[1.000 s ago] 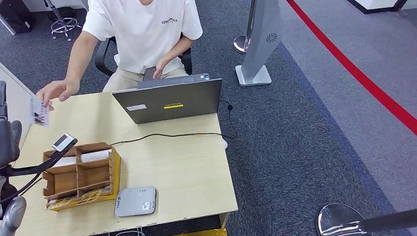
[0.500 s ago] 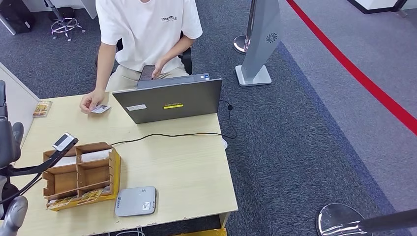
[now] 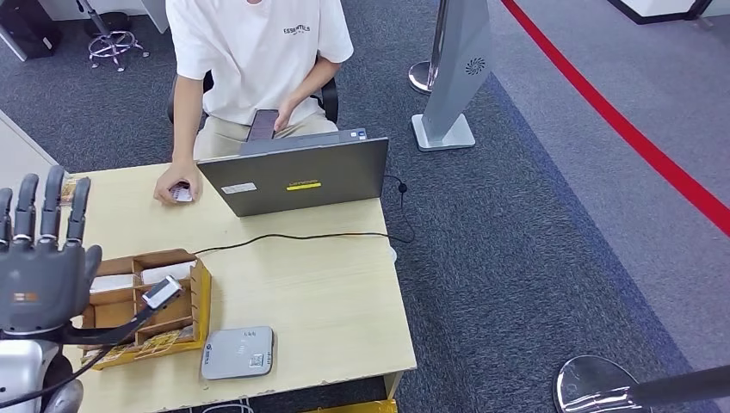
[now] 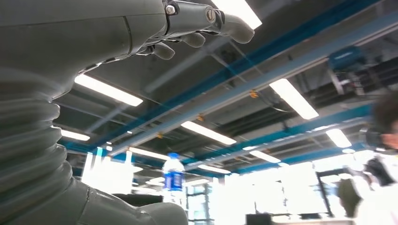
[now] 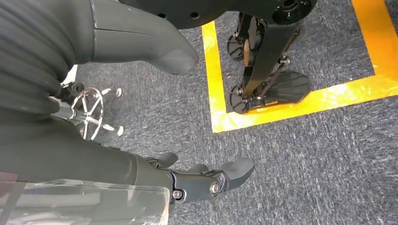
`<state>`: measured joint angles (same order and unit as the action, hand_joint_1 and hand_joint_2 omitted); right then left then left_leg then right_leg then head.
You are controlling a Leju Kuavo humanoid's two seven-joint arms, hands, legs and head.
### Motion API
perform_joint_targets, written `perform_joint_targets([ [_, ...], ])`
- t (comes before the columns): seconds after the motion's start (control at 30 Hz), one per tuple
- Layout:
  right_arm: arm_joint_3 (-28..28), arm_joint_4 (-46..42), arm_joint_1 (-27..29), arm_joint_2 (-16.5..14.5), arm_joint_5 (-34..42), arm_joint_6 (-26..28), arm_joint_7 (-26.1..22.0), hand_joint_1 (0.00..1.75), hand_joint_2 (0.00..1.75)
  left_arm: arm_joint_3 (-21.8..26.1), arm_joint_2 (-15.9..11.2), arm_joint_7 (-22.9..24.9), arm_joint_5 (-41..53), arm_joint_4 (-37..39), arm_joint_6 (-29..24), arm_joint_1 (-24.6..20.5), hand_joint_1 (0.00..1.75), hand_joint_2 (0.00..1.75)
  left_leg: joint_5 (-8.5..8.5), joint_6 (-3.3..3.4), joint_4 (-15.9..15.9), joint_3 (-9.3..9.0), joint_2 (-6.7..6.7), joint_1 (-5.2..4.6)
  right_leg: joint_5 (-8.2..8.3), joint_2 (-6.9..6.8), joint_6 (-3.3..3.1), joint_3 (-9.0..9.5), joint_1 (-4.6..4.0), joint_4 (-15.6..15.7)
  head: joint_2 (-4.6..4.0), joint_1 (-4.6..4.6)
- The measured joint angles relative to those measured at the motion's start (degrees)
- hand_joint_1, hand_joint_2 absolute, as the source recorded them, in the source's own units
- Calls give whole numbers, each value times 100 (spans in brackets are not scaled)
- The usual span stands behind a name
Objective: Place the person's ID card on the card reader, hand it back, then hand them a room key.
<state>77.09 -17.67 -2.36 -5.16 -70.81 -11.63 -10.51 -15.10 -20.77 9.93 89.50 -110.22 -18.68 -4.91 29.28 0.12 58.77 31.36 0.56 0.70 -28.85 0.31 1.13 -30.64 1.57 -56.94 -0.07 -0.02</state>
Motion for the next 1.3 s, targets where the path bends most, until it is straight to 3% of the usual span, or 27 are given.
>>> perform_joint_targets([
  [0.27, 99, -234, 24, -109, 68, -139, -16, 0, 175, -1063, -67, -148, 0, -561, -523, 705, 0, 175, 1, -1, 0, 0, 0, 1, -1, -2, 0, -1, -1, 0, 0, 0],
  [0.63, 160, -347, 29, -135, 70, -133, -44, 0, 175, -1621, -33, -149, -35, -721, -384, 1018, 0, 175, 0, 0, 0, -1, 1, 1, 0, -2, 0, 2, 0, 0, 0, -1],
  [0.83, 238, -427, 37, -174, 108, -168, 4, 0, 175, -1719, 3, 181, -222, -626, -23, 1477, 0, 175, 2, -1, 0, 1, 1, 1, -2, -3, 0, 0, -1, 0, 0, -1],
  [1.0, 304, -520, 41, -198, 162, -236, 44, 0, 175, -1769, -2, 459, -369, -470, -20, 1773, 0, 175, 2, -1, -1, 2, 1, 1, -2, -5, 0, 0, -1, 0, 0, -1],
  [1.3, 407, -715, 52, -236, 149, -316, 125, 0, 175, -1876, -167, 1361, -573, -300, -288, 2201, 0, 175, 2, -1, -1, 1, 1, 1, -2, -6, 0, 0, -1, 0, 0, -1],
])
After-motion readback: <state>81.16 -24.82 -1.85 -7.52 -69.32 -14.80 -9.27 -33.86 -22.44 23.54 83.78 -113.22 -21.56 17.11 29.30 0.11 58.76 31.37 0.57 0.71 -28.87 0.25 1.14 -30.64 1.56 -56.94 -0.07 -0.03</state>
